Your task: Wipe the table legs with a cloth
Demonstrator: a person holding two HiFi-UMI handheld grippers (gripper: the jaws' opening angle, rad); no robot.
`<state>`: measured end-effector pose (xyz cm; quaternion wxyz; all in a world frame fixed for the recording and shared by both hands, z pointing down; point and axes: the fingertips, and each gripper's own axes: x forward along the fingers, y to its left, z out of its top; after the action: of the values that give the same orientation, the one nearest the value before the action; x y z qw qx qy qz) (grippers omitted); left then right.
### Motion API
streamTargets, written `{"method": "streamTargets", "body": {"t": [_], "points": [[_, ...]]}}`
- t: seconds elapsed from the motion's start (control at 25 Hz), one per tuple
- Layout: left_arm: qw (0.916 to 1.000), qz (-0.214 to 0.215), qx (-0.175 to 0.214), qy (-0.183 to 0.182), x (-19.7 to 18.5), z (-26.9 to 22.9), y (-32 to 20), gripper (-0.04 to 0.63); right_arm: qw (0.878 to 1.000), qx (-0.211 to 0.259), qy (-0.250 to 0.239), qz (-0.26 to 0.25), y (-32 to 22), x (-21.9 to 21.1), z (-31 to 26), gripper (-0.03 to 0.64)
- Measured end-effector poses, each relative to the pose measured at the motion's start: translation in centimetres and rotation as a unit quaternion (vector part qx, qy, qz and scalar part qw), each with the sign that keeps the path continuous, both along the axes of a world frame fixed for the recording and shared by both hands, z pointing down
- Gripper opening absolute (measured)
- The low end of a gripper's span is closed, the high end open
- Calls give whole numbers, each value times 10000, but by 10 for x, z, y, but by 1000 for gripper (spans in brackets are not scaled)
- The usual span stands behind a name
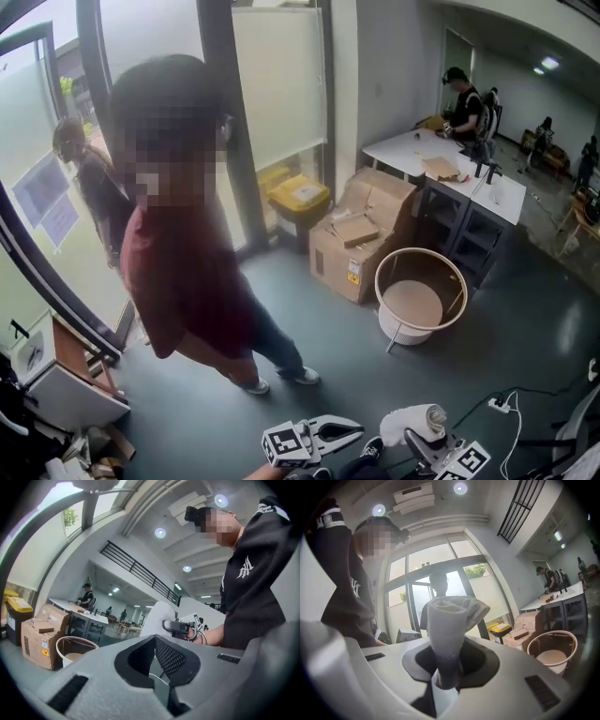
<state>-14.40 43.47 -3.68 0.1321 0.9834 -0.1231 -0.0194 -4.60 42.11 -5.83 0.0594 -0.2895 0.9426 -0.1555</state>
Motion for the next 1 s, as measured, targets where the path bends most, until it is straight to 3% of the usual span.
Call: {"method": "streamTargets", "body": {"t": [0.2, 0.4, 0.8, 1.0], "points": [[9999, -15, 31, -143, -20, 7, 20, 6, 9993, 31, 194, -315, 15, -32, -5, 74], [9999, -46, -91, -16, -28, 14, 28, 6, 9991, -101, 395, -112, 34, -37, -2, 74], [9997, 17, -69, -225, 5, 21, -12, 6, 9988, -46, 316, 374, 10, 10, 0, 74], [9986, -155, -223, -451, 32, 50, -64, 6, 9982, -155, 248, 524, -31, 47, 24, 74]]}}
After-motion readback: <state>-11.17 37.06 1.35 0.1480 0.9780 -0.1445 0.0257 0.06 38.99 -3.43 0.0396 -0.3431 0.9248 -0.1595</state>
